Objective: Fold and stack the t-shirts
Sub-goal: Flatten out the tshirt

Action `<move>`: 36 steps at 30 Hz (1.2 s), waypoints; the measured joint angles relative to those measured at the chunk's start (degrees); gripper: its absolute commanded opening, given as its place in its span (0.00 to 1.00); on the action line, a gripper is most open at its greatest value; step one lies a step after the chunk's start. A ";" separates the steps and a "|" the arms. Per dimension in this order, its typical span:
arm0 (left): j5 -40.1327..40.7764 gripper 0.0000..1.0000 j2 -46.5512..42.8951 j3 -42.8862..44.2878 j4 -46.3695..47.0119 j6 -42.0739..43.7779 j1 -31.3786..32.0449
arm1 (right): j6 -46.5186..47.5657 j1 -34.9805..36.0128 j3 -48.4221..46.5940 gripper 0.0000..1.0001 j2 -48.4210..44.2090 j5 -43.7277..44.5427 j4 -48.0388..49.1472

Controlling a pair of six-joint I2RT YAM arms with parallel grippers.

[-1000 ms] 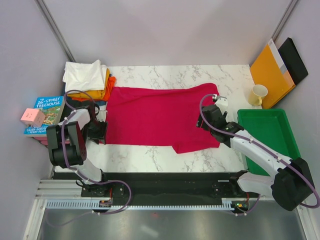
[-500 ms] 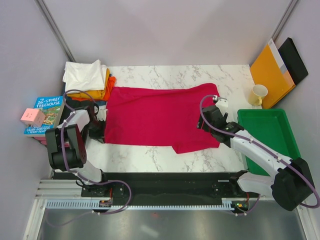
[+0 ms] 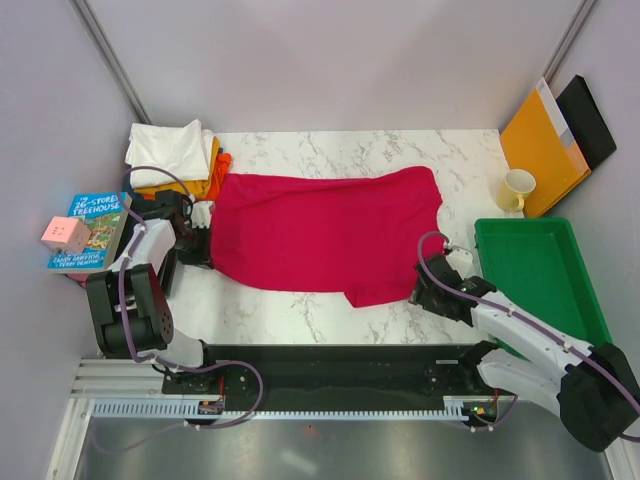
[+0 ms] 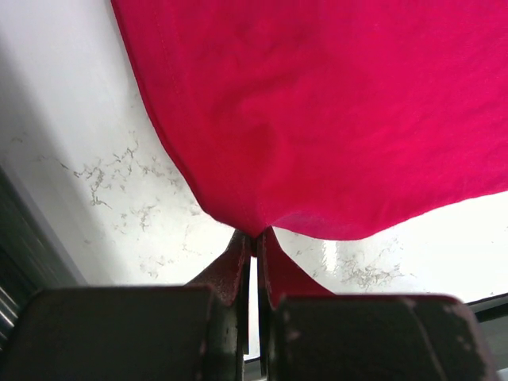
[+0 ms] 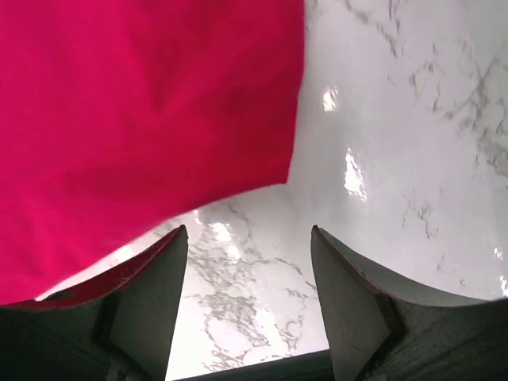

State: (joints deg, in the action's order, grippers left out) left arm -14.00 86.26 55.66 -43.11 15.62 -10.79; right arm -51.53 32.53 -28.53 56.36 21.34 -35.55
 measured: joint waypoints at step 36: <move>-2.62 0.02 -3.06 -0.37 0.48 -0.63 0.00 | -2.01 1.81 -5.25 0.00 20.26 6.23 18.82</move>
State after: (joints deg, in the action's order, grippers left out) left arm -16.62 83.20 55.29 -42.63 14.98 -10.79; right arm -53.54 34.35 -33.78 76.62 27.57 -16.73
